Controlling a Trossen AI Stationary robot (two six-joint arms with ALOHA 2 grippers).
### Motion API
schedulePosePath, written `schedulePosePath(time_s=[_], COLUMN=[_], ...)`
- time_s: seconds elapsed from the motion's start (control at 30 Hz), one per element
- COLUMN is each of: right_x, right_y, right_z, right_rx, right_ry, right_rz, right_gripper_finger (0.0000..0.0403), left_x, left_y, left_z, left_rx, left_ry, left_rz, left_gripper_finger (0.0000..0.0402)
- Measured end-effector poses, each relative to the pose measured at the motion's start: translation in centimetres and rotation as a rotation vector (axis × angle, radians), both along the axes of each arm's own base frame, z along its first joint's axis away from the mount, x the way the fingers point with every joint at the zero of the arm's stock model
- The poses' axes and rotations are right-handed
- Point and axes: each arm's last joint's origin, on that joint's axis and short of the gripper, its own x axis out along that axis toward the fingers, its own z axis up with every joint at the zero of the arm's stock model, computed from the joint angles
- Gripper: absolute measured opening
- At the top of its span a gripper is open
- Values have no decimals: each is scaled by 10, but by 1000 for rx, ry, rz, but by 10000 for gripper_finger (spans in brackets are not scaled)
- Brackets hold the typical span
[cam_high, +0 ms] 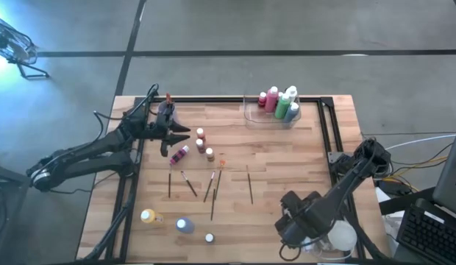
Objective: Pick & Place Paint Supplies
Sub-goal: Put the gray paint bottle into the transparent bin
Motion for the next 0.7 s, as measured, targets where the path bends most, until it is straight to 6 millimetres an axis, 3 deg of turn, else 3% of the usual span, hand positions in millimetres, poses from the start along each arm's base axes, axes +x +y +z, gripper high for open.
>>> schedulePosePath(time_s=[0.47,0.7], right_x=[1,-2], right_y=[-4,-5], right_z=[-12,-23], right_rx=[9,28], right_ry=[9,47], right_rz=[14,13], right_gripper_finger=[221,222], left_x=[0,0], left_y=[0,0], left_z=[0,0], left_rx=[0,-1], left_ry=[0,0], left_rz=[0,0], left_gripper_finger=[135,135])
